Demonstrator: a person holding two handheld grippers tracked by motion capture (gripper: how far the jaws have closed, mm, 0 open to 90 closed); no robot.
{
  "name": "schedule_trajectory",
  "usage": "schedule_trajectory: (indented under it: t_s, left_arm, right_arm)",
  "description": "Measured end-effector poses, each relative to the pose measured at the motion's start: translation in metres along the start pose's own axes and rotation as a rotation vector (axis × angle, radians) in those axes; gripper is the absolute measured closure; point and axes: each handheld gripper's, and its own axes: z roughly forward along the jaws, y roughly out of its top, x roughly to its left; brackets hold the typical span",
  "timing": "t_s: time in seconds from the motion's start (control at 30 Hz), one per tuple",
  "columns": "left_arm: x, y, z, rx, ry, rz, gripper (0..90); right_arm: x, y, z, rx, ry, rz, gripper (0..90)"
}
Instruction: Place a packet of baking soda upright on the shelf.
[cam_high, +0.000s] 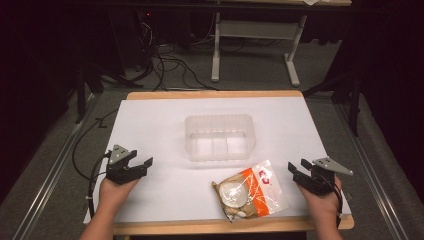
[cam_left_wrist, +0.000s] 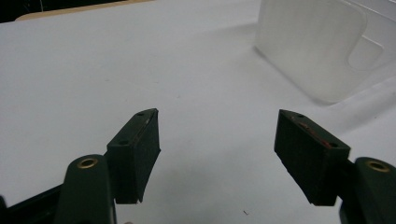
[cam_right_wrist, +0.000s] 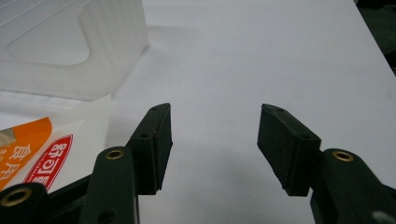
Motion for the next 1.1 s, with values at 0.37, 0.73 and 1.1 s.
schedule_trajectory:
  t_s: [0.37,0.73,1.1]
  left_arm:
    - [-0.001,0.0,0.001,0.002,0.016,-0.007,27.0]
    - [-0.002,-0.002,0.002,0.011,0.015,-0.004,26.3]
    - [-0.006,-0.002,0.004,0.032,0.002,0.017,25.9]
  right_arm:
    - [-0.001,0.0,-0.008,-0.009,0.028,0.024,43.3]
    - [0.013,0.001,-0.017,-0.015,0.068,-0.018,41.9]
    - [0.022,0.0,-0.017,0.006,0.089,-0.041,40.3]
